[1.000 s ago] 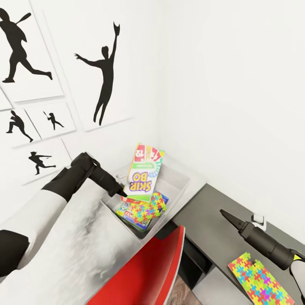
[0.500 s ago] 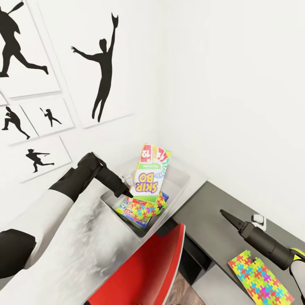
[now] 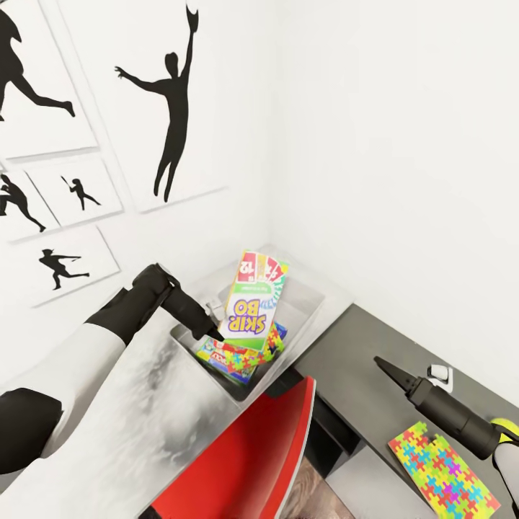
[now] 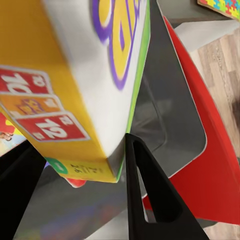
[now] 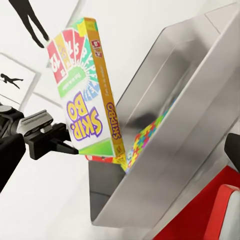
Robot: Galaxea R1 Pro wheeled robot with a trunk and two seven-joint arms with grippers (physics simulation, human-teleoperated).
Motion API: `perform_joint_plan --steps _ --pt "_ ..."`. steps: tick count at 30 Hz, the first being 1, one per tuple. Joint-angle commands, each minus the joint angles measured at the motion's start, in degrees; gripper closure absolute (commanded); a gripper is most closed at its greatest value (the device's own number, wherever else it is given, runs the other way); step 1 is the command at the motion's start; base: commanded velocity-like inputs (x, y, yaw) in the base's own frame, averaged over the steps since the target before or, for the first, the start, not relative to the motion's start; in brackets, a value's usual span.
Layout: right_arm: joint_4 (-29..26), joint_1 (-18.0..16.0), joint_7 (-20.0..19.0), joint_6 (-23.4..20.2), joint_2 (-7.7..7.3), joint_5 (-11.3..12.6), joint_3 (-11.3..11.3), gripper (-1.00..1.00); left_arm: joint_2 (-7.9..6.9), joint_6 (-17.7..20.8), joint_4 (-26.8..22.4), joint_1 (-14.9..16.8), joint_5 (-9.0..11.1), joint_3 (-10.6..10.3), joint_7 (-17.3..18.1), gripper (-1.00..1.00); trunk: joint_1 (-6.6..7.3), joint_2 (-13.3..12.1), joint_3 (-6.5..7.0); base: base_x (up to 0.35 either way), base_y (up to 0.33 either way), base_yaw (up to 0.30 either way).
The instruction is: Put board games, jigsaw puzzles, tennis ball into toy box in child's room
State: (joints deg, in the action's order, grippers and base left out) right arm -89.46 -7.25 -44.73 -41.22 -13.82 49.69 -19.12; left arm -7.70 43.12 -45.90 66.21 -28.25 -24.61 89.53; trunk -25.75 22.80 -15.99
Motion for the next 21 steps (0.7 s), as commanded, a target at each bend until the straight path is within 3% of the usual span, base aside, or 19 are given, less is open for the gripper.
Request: perform_joint_plan --steps 1,21 --pt "0.0 0.0 0.0 -0.4 0.01 0.2 0.0 -1.0 -0.03 0.6 0.0 0.1 -0.4 -0.1 0.5 1.0 -0.03 0.1 -0.2 0.0 0.0 0.0" --pt "0.0 0.0 0.1 -0.4 0.03 0.2 -0.1 -1.0 0.05 0.6 0.0 0.1 -0.4 0.0 0.5 1.0 -0.03 0.1 -0.92 0.0 0.0 0.0"
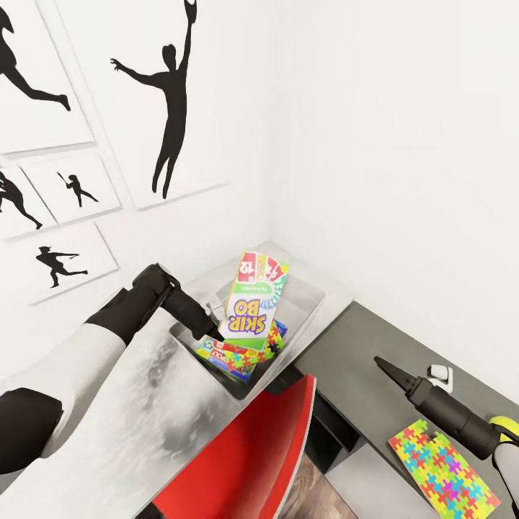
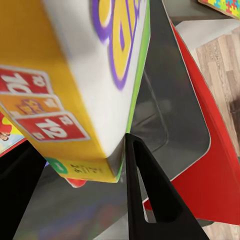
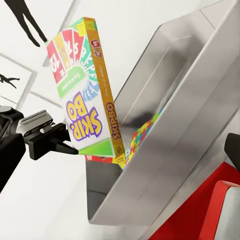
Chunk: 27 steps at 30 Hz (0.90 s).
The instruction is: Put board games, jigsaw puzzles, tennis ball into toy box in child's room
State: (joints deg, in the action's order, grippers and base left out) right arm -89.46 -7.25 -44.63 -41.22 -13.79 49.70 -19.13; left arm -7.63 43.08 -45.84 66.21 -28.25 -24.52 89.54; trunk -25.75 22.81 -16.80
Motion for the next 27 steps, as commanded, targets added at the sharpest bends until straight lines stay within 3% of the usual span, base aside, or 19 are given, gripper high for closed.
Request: perform_joint_plan --steps 1,22,23,27 --pt "0.0 0.0 0.0 -0.4 -0.01 0.2 0.0 -1.0 -0.02 0.6 -0.1 0.1 -0.4 -0.1 0.5 1.0 -0.03 0.1 -0.11 0.0 0.0 0.0" --pt "0.0 0.0 0.0 -0.4 0.16 0.2 0.0 -1.0 0.07 0.9 0.0 0.1 -0.7 -0.2 0.5 1.0 -0.03 0.1 -0.11 0.0 0.0 0.0" --pt "0.0 0.0 0.0 -0.4 0.16 0.2 0.0 -1.0 0.07 0.9 0.0 0.1 -0.7 -0.2 0.5 -1.0 -0.03 0.1 -0.11 0.0 0.0 0.0" --pt "0.0 0.0 0.0 -0.4 0.14 0.2 0.0 -1.0 0.3 0.9 0.0 0.1 -0.7 -0.2 0.5 -1.0 -0.03 0.1 -0.11 0.0 0.0 0.0"
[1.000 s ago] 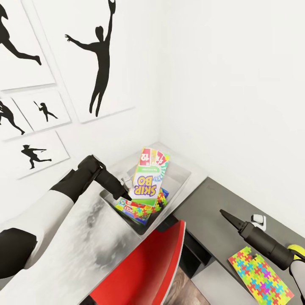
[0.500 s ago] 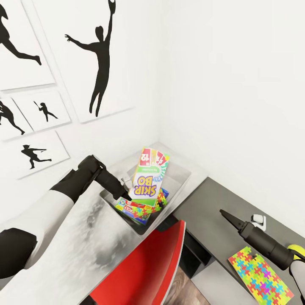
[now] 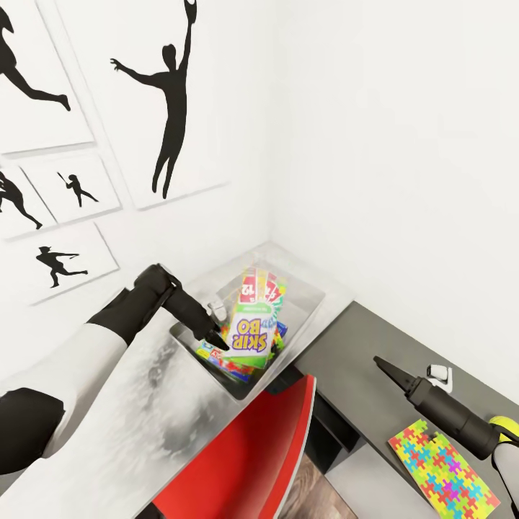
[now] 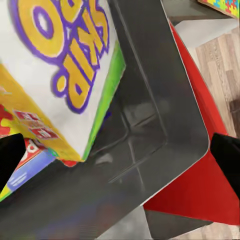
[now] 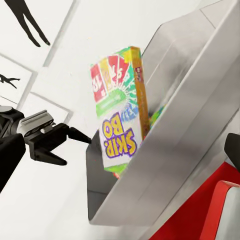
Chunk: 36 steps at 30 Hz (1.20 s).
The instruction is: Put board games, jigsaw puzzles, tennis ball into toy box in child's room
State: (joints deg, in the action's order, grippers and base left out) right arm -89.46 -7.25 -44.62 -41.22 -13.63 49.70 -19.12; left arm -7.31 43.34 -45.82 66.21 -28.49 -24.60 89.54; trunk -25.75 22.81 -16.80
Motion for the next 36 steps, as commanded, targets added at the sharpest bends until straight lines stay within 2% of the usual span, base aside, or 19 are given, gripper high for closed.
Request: perform_joint_plan --steps 1,8,16,18,21,23,24,25,26,27,28,29,30,32,33,34,35,36 --pt "0.0 0.0 0.0 -0.4 0.0 0.2 0.0 -1.0 0.17 0.6 -0.1 0.1 -0.5 -0.1 0.5 -1.0 -0.03 0.1 -0.11 0.0 0.0 0.0" --pt "0.0 0.0 0.0 -0.4 0.01 0.2 0.0 -1.0 0.26 0.6 -0.1 0.1 -0.8 0.0 0.5 -1.0 -0.03 0.1 -0.11 0.0 0.0 0.0" --pt "0.0 0.0 0.0 -0.4 -0.02 0.2 0.0 -1.0 -0.4 0.7 -0.8 0.1 -0.8 0.4 0.5 -1.0 -0.03 0.1 -0.11 0.0 0.0 0.0" --pt "0.0 0.0 0.0 -0.4 -0.04 0.3 -0.1 -1.0 -1.48 0.8 -2.0 0.1 -0.7 0.6 0.5 -1.0 -0.03 0.1 -0.11 0.0 0.0 0.0" --pt "0.1 0.0 0.0 -0.4 -0.07 0.3 -0.1 -1.0 -4.32 1.3 -6.7 0.1 0.0 1.6 0.5 -1.0 -0.03 0.1 -0.11 0.0 0.0 0.0" --pt "0.1 0.0 0.0 -0.4 -0.06 0.3 -0.1 -1.0 -7.6 2.5 -11.2 0.1 1.8 6.2 0.5 -1.0 -0.03 0.1 -0.11 0.0 0.0 0.0" --pt "0.1 0.0 0.0 -0.4 -0.06 0.3 -0.1 -1.0 -8.28 2.8 -11.9 0.1 2.5 7.5 0.5 -1.0 -0.03 0.1 -0.11 0.0 0.0 0.0" --pt "0.1 0.0 0.0 -0.4 -0.05 0.3 -0.1 -1.0 -9.54 3.2 -13.1 0.0 4.3 10.2 0.5 -1.0 -0.03 0.1 -0.11 0.0 0.0 0.0" --pt "0.1 0.0 0.0 -0.4 -0.03 0.3 0.0 -1.0 -11.47 3.7 -14.1 0.0 7.5 13.8 0.5 -1.0 -0.03 0.1 -0.11 0.0 0.0 0.0" --pt "0.1 0.0 0.0 -0.4 -0.02 0.3 0.0 -1.0 -12.24 3.9 -14.3 0.0 8.7 14.9 0.5 -1.0 -0.03 0.1 -0.11 0.0 0.0 0.0" --pt "0.1 0.0 0.0 -0.4 -0.01 0.3 0.0 -1.0 -14.07 4.1 -14.6 -0.1 11.2 16.8 0.5 -1.0 -0.03 0.1 -0.11 0.0 0.0 0.0" --pt "0.1 0.0 0.0 -0.4 0.0 0.3 0.0 -1.0 -16.15 4.3 -14.8 -0.2 14.0 18.4 0.5 -1.0 -0.03 0.1 -0.11 0.0 0.0 0.0" --pt "0.1 0.0 0.0 -0.4 0.0 0.3 0.0 -1.0 -19.47 4.6 -14.7 -0.4 18.6 20.4 0.5 -1.0 -0.03 0.1 -0.11 0.0 0.0 0.0" --pt "0.1 0.0 0.1 -0.3 0.01 0.2 0.0 -1.0 -23.97 4.8 -14.4 -1.4 24.9 22.0 0.5 -1.0 -0.03 0.1 -0.11 0.0 0.0 0.0" --pt "0.1 0.0 0.1 -0.3 0.01 0.2 0.0 -1.0 -27.29 5.0 -13.6 -3.5 29.4 22.6 0.5 -1.0 -0.03 0.1 -0.11 0.0 0.0 0.0" --pt "0.1 0.0 0.1 -0.3 0.01 0.2 0.0 -1.0 -29.13 4.9 -12.6 -5.4 32.2 22.9 0.5 -1.0 -0.03 0.1 -0.11 0.0 0.0 0.0" --pt "0.1 0.0 0.1 -0.3 0.01 0.2 0.0 -1.0 -29.89 4.8 -11.9 -6.3 33.5 23.0 0.5 -1.0 -0.03 0.1 -0.11 0.0 0.0 0.0" --pt "0.1 0.0 0.0 -0.3 0.01 0.2 0.0 -1.0 -31.14 4.6 -10.2 -8.2 35.8 23.2 0.5 -1.0 -0.03 0.1 -0.11 0.0 0.0 0.0"
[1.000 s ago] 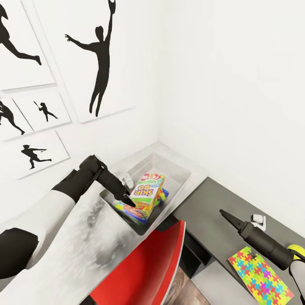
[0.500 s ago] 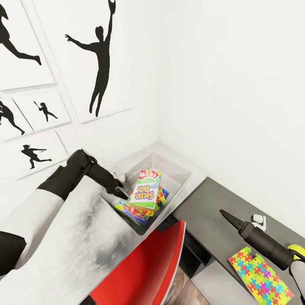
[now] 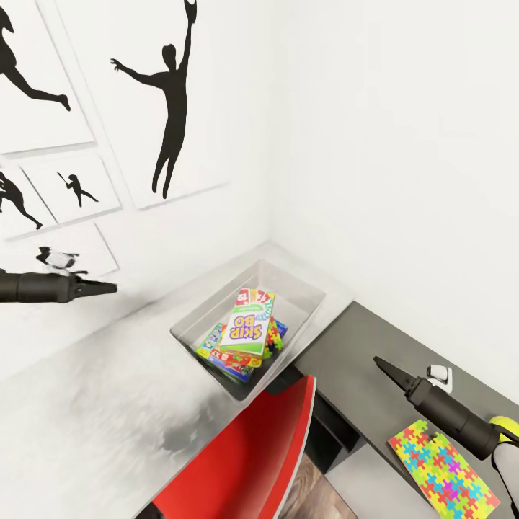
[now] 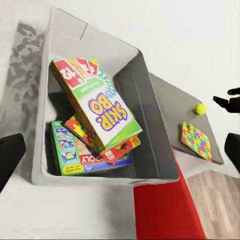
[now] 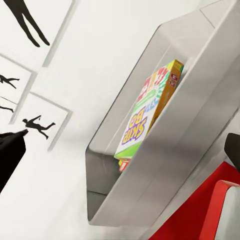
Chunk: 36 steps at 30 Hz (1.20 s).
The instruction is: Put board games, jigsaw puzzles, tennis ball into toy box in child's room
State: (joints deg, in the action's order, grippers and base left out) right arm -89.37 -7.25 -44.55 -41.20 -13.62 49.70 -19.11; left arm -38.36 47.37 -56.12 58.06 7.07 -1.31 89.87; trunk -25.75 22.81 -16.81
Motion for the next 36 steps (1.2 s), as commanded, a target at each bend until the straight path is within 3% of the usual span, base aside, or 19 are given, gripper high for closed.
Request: perform_joint_plan --steps 1,4,9,13,28,36 --pt "0.0 0.0 -0.1 -0.4 0.0 0.2 0.0 -1.0 -1.01 0.4 2.5 -1.6 2.2 0.0 0.1 -1.0 -0.04 0.1 -0.1 0.0 0.0 0.0" --pt "0.0 0.0 -0.1 -0.3 0.0 0.2 0.0 -1.0 -2.62 -0.9 14.1 -4.2 5.2 1.4 0.1 -1.0 -0.04 0.1 -0.1 0.0 0.0 0.0" --pt "0.0 0.0 -0.3 1.4 -0.02 0.2 0.0 -1.0 -3.38 -11.6 37.3 -5.0 7.2 5.7 0.1 -1.0 -0.04 0.1 -0.05 0.0 0.0 -0.012" --pt "0.0 0.0 -0.3 2.5 0.02 0.3 0.0 -1.0 -3.58 -15.6 45.0 -5.1 7.8 7.2 0.1 -1.0 -0.04 0.1 0.15 0.0 0.0 -0.119" --pt "0.7 0.0 0.0 3.1 0.15 -0.1 0.3 -1.0 -4.89 -16.6 47.7 -5.2 8.0 8.0 0.1 -1.0 -0.04 0.1 1.21 -0.008 0.0 -0.183" --pt "0.7 0.0 0.0 3.7 0.25 -1.8 0.5 -1.0 -5.13 -16.6 47.8 -5.2 8.0 8.0 0.1 -1.0 -0.04 0.1 1.79 -0.254 0.0 -0.189"
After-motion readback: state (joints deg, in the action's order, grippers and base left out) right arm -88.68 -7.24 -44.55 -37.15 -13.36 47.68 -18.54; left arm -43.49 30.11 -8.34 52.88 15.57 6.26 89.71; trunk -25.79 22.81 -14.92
